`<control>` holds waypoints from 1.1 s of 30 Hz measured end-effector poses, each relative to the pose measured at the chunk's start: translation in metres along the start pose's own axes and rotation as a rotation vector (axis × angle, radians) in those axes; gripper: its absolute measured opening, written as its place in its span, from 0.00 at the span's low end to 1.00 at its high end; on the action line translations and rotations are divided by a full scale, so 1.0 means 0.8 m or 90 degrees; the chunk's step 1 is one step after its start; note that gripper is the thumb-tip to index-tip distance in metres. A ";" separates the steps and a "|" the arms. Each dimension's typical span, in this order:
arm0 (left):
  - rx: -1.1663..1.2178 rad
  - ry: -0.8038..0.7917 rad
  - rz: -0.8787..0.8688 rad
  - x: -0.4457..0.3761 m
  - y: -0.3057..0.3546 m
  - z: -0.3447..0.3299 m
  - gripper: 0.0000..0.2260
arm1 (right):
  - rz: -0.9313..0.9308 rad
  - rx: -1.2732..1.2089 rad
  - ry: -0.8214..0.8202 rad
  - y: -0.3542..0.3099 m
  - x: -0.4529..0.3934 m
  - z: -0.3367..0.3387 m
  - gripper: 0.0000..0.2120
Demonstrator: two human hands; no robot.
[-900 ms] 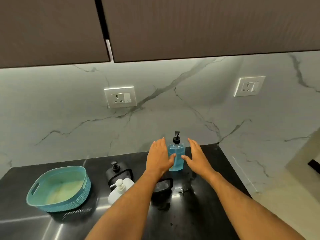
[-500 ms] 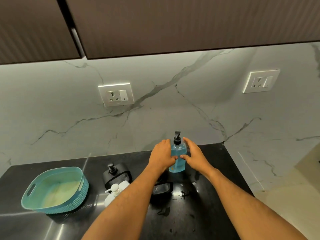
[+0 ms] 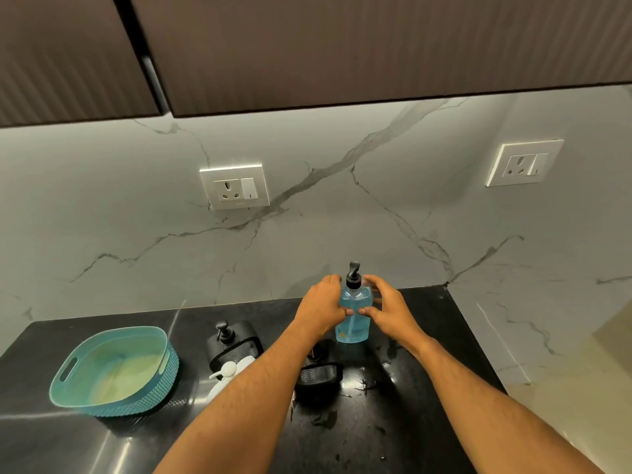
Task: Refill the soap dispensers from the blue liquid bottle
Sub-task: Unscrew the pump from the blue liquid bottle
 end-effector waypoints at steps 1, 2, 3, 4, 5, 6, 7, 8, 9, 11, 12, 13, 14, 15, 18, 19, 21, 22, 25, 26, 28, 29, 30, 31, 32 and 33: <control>0.000 0.001 -0.003 0.002 0.002 0.002 0.29 | 0.007 -0.002 0.005 -0.002 0.003 0.002 0.32; 0.001 0.003 -0.008 0.003 0.005 0.004 0.30 | 0.014 -0.003 0.011 -0.005 0.006 0.004 0.32; 0.001 0.007 -0.014 0.004 0.009 0.008 0.30 | 0.020 -0.006 0.019 -0.009 0.008 0.007 0.32; 0.002 0.010 -0.022 0.006 0.013 0.012 0.30 | 0.026 -0.011 0.030 -0.013 0.013 0.012 0.31; 0.003 0.011 -0.030 0.009 0.018 0.017 0.31 | 0.032 -0.017 0.042 -0.019 0.018 0.016 0.31; 0.006 0.014 -0.039 0.011 0.024 0.024 0.31 | 0.040 -0.022 0.055 -0.026 0.024 0.021 0.31; 0.009 0.017 -0.051 0.015 0.031 0.031 0.31 | 0.052 -0.025 0.069 -0.035 0.031 0.028 0.31; 0.014 0.022 -0.063 0.019 0.038 0.038 0.30 | 0.065 -0.029 0.081 -0.044 0.037 0.034 0.31; 0.020 0.029 -0.078 0.024 0.045 0.046 0.29 | 0.078 -0.032 0.094 -0.055 0.045 0.041 0.31; 0.036 0.048 -0.107 0.037 0.058 0.064 0.28 | 0.105 -0.036 0.117 -0.081 0.065 0.055 0.31; 0.048 0.059 -0.120 0.046 0.065 0.073 0.27 | 0.118 -0.036 0.127 -0.096 0.077 0.061 0.31; 0.061 0.068 -0.133 0.053 0.071 0.082 0.28 | 0.131 -0.035 0.136 -0.110 0.087 0.067 0.32; 0.075 0.076 -0.145 0.063 0.077 0.090 0.28 | 0.144 -0.034 0.144 -0.123 0.099 0.071 0.33; 0.089 0.085 -0.156 0.072 0.082 0.099 0.28 | 0.155 -0.036 0.150 -0.135 0.111 0.075 0.32; 0.128 0.108 -0.179 0.102 0.091 0.120 0.28 | 0.177 -0.054 0.148 -0.162 0.143 0.077 0.30; 0.138 0.114 -0.185 0.113 0.091 0.126 0.28 | 0.180 -0.061 0.143 -0.169 0.153 0.075 0.30; 0.166 0.122 -0.195 0.136 0.089 0.133 0.28 | 0.186 -0.079 0.134 -0.179 0.173 0.067 0.30; 0.187 0.122 -0.196 0.148 0.086 0.134 0.28 | 0.186 -0.088 0.130 -0.180 0.182 0.061 0.31; 0.258 0.104 -0.184 0.181 0.069 0.127 0.28 | 0.174 -0.104 0.122 -0.180 0.207 0.036 0.31; 0.281 0.091 -0.176 0.193 0.061 0.120 0.28 | 0.169 -0.108 0.115 -0.179 0.215 0.025 0.31; 0.316 0.074 -0.157 0.215 0.041 0.106 0.27 | 0.162 -0.115 0.100 -0.176 0.231 0.001 0.30; 0.330 0.070 -0.148 0.226 0.029 0.098 0.27 | 0.158 -0.114 0.090 -0.172 0.238 -0.012 0.30; 0.342 0.067 -0.140 0.237 0.017 0.091 0.27 | 0.151 -0.110 0.081 -0.167 0.244 -0.026 0.29; 0.349 0.063 -0.134 0.246 0.005 0.083 0.27 | 0.141 -0.105 0.072 -0.160 0.249 -0.039 0.30; 0.353 0.058 -0.126 0.256 -0.007 0.075 0.27 | 0.128 -0.101 0.064 -0.153 0.253 -0.053 0.30; 0.356 0.053 -0.117 0.263 -0.017 0.066 0.27 | 0.115 -0.095 0.059 -0.145 0.257 -0.063 0.31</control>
Point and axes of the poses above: each hand's wrist, its own x-axis away from the middle knuckle, its own z-axis out of the back of the hand, y = z × x, the point moved 9 cm from there along -x, towards the middle knuckle, and after that the axes turned 2 degrees about -z, right-handed, at the moved point
